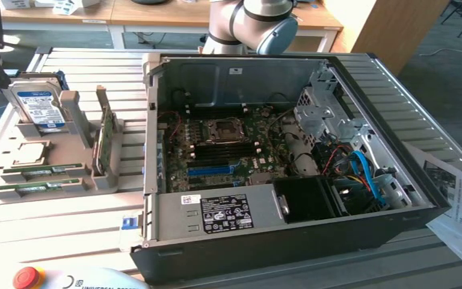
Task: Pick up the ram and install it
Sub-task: 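Pick up the ram and move it above insertion slot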
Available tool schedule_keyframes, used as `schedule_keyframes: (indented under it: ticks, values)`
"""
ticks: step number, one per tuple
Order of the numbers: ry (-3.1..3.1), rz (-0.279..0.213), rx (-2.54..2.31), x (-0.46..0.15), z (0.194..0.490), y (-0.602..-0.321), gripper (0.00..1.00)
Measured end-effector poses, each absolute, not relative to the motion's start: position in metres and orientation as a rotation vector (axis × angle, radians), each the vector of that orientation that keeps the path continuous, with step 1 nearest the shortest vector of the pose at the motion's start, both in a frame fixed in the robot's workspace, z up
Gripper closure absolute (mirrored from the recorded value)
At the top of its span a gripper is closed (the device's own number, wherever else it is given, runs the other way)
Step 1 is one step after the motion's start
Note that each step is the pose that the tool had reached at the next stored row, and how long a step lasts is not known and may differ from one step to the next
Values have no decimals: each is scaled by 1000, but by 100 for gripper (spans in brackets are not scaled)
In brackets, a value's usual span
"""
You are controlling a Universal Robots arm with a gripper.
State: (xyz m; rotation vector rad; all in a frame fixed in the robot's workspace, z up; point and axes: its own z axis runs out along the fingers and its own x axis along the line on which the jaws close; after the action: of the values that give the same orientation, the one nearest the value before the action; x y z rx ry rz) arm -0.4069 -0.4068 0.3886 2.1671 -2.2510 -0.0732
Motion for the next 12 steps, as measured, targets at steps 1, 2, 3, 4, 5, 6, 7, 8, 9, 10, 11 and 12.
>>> schedule_keyframes:
  ticks: [1,2,3,4,5,6,7,8,9,10,11,12]
  values:
    - [-2247,-73,2171,-407,389,-407,89]
    - [-2247,-73,2172,-407,389,-407,89]
    - [-2247,-73,2172,-407,389,-407,89]
    - [-2247,-73,2172,-407,389,-407,89]
    - [-2247,-73,2172,-407,389,-407,89]
    - [-2247,-73,2172,-407,389,-407,89]
    - [-2247,-73,2171,-407,389,-407,89]
    - [-2247,-73,2172,-407,389,-408,89]
    - [-2246,-73,2172,-407,389,-408,89]
    - [-2247,-73,2172,-407,389,-409,89]
    - [-2247,-73,2172,-407,389,-410,89]
    - [-2247,-73,2172,-407,389,-410,89]
